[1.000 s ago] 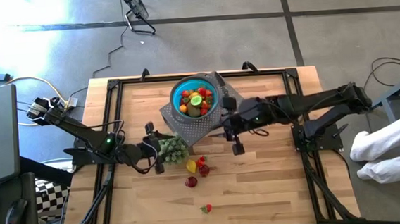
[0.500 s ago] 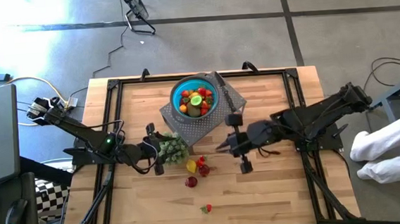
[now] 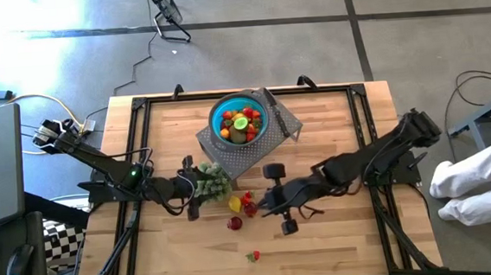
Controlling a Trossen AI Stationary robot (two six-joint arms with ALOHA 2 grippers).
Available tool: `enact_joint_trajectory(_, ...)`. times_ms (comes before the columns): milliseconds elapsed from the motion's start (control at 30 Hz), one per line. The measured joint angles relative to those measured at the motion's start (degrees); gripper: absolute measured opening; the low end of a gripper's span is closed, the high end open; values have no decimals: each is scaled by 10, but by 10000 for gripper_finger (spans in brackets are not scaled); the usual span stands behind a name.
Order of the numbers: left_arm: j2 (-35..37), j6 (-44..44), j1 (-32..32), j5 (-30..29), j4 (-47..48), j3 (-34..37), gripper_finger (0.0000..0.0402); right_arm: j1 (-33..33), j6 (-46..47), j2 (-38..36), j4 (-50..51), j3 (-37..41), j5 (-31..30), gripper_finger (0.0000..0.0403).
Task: Pick & Place Fruit
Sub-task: Put the pomegranate into the blue strainer bowl on the shelf
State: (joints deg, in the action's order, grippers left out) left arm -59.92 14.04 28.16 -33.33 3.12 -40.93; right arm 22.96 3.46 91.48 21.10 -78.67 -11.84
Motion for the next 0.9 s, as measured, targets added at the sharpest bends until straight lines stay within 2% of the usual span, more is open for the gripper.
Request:
enact_joint_trajectory(200, 0, 0, 0, 14, 2, 0, 218, -5, 26, 31, -5, 1, 0, 4)
enact_joint_trajectory(300, 0, 4, 0, 39, 6, 0, 218, -7, 31, 40, -3, 1, 1, 4)
enact_joint_trajectory(400, -4, 36, 0, 62, 12, 0, 218, -7, 39, 44, 0, 1, -5, 4)
enact_joint_trajectory(500, -14, 58, 6, 60, 9, 0, 218, -7, 33, 44, 3, 1, -7, 3)
enact_joint_trajectory(733, -54, 59, 26, 53, 2, 0, 218, -8, 29, 20, 117, 1, -4, 3)
enact_joint_trajectory(900, -91, 59, 27, 39, -32, -1, 218, -13, 24, 2, 151, 1, -2, 3)
